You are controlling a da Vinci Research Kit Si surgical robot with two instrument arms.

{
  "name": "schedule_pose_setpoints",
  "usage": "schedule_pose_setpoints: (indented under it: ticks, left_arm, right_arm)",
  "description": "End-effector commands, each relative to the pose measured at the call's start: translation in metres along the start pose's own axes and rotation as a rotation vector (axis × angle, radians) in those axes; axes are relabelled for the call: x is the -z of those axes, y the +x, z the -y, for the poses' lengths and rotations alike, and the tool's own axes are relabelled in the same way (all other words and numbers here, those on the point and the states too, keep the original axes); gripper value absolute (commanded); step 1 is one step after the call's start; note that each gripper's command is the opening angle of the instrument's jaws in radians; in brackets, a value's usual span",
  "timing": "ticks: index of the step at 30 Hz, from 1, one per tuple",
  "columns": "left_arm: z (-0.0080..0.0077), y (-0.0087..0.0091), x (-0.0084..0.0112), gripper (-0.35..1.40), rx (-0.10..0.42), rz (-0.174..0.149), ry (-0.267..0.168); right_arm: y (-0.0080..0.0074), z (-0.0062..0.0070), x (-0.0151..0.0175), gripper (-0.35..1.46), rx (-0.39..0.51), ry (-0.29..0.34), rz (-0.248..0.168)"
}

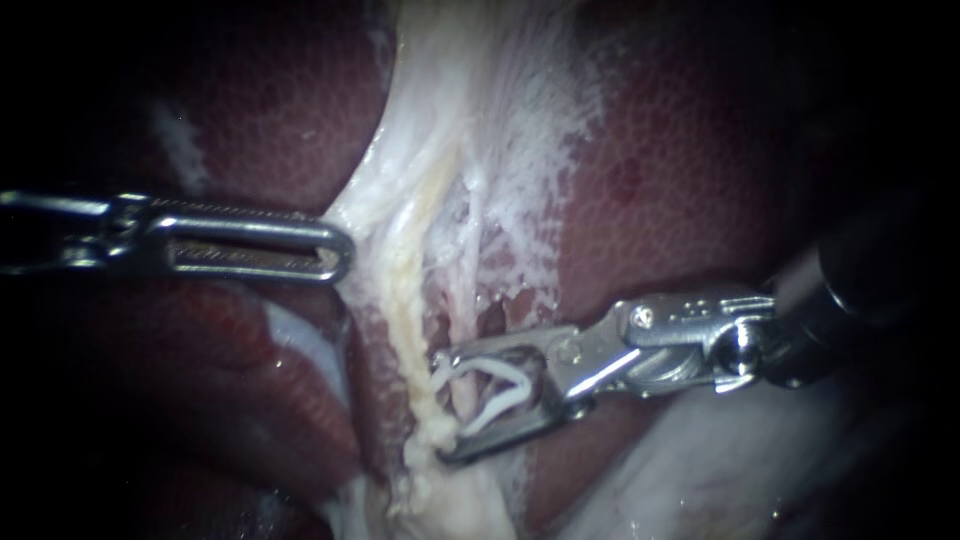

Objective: Clipping first clip left tube

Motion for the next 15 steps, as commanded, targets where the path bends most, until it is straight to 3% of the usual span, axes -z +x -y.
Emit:
schedule_pose_setpoints:
  ticks: [1, 15]
  left_arm:
    - [0.0000, 0.0000, 0.0000, -0.35, 0.000, 0.000, 0.000]
    - [0.0003, 0.0000, -0.0001, -0.35, 0.000, 0.001, -0.002]
  right_arm:
    - [-0.0001, 0.0000, -0.0001, 0.56, 0.004, 0.002, 0.001]
    - [-0.0012, -0.0014, -0.0007, 0.55, 0.008, -0.003, 0.004]
